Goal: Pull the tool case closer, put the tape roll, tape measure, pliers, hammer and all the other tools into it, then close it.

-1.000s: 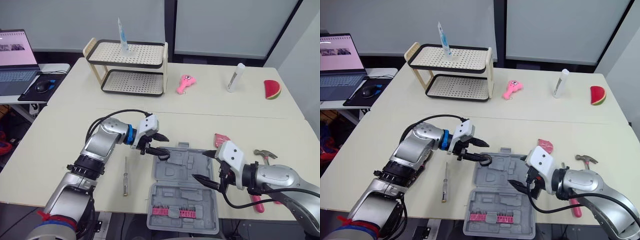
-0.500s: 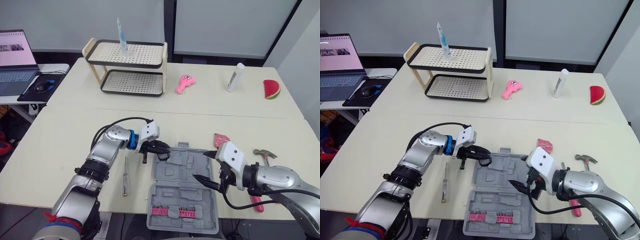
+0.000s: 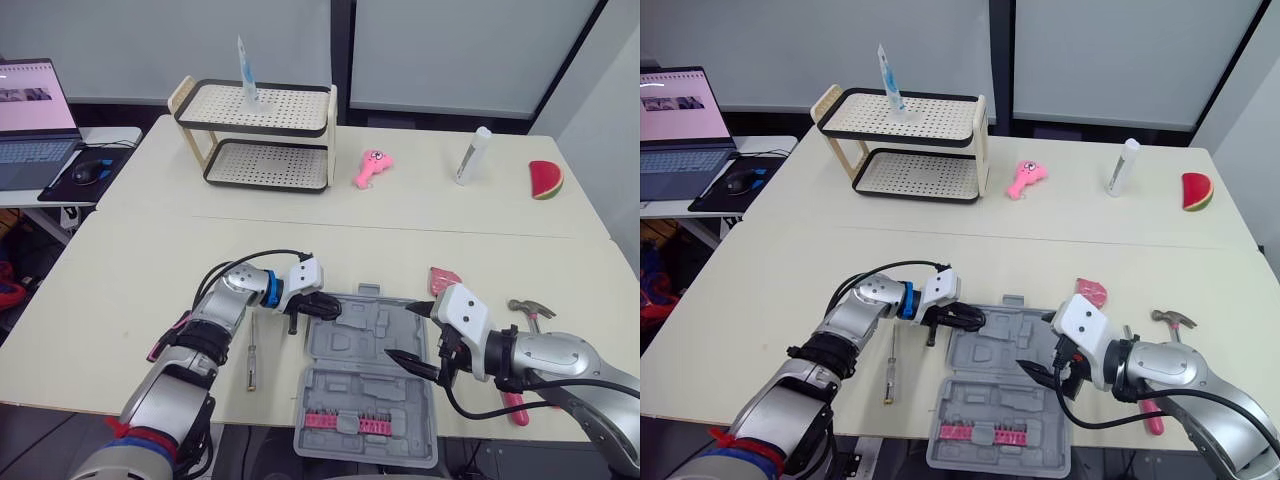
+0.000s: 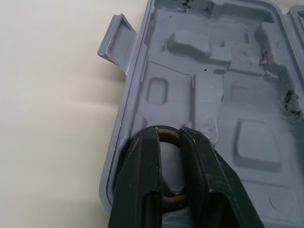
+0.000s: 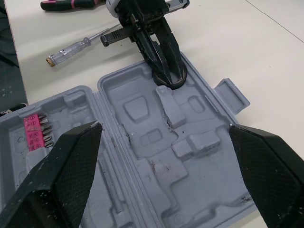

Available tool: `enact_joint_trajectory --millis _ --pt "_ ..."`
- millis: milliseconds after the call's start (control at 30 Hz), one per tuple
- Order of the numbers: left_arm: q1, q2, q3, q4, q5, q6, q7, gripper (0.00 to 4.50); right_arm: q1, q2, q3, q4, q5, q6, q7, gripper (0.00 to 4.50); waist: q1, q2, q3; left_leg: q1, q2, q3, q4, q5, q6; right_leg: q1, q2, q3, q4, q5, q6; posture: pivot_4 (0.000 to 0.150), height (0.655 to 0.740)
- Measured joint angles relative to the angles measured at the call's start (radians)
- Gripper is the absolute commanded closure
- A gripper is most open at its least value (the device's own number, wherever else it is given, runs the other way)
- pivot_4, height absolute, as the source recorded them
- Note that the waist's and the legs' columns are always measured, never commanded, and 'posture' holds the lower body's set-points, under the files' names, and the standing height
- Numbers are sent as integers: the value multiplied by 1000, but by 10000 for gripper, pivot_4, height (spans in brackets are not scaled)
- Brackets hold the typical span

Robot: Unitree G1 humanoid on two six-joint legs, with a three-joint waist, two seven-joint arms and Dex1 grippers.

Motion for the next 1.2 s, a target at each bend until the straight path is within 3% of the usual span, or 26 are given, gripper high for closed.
enact_joint_trajectory --millis 233,500,667,900,1000,1200 --pt "3 21 9 -28 -25 41 -35 38202 -1 0 -1 0 2 -6 12 0 -3 0 0 0 0 0 0 0 0 0 0 0 0 0 0 1500 7350" --pt "105 202 148 -433 -204 332 -101 38202 -1 3 -75 -7 39 -13 17 0 -3 0 0 0 1 0 0 0 0 0 0 0 0 0 0 1500 7350" --pt "231 365 397 -532 -313 483 -2 38202 153 -12 -318 -23 29 -85 29 0 -1 0 0 0 1 0 0 0 0 0 0 0 1 0 0 1500 7350" --pt "520 438 662 -552 -348 491 144 38202 433 -11 -610 27 -35 -230 136 0 0 0 -1 3 1 1 -1 0 0 1 -1 1 1 0 0 1500 7350" --pt "638 447 750 -553 -351 464 171 32571 509 1 -689 93 -72 -324 186 0 -2 -1 -2 4 1 2 -1 0 0 2 -1 2 1 0 0 1500 7350" --pt "907 464 937 -462 -349 405 195 14493 683 35 -798 331 -162 -524 313 0 -3 -3 -4 6 2 6 -3 -1 0 2 -1 5 0 -1 0 1500 7350"
